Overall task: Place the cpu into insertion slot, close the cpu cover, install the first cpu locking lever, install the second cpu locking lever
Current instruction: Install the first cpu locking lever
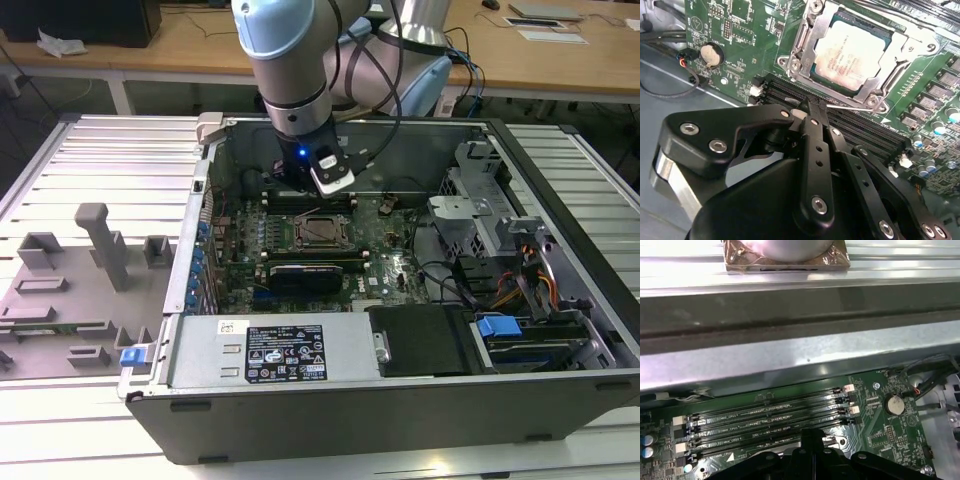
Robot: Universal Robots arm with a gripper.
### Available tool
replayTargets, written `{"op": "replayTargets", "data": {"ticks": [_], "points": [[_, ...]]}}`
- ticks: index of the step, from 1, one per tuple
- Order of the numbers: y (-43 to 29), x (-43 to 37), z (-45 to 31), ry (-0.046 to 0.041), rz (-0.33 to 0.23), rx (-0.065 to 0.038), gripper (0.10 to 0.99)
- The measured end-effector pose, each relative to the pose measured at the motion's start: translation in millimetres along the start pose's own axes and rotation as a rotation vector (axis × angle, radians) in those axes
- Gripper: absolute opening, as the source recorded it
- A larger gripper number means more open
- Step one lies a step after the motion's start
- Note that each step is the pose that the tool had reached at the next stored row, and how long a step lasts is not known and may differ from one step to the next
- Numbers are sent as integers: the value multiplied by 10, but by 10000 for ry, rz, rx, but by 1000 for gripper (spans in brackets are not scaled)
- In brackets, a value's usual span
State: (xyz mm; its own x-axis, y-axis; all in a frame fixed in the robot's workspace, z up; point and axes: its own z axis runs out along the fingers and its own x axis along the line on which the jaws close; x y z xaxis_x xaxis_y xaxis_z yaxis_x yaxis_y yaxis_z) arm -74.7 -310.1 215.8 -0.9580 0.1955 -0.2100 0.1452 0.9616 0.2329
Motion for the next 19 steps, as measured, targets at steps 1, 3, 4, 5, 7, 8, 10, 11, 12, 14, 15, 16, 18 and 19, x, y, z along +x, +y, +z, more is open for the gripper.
{"op": "replayTargets", "data": {"ticks": [1,3,4,5,7,8,10,11,12,14,15,16,18,19], "points": [[2,1,3,-10,38,12,106],[9,4,10,-40,157,44,106],[24,8,15,-53,209,60,106],[40,11,20,-62,240,71,106],[57,15,25,-73,272,94,106],[59,16,27,-86,309,118,106],[59,19,37,-139,509,185,106],[58,20,41,-156,580,205,106],[59,21,47,-178,669,229,106],[67,27,66,-222,834,275,106],[84,33,78,-242,911,298,106],[93,36,83,-251,933,318,106],[97,38,91,-265,964,349,106],[98,40,99,-277,992,377,106]]}}
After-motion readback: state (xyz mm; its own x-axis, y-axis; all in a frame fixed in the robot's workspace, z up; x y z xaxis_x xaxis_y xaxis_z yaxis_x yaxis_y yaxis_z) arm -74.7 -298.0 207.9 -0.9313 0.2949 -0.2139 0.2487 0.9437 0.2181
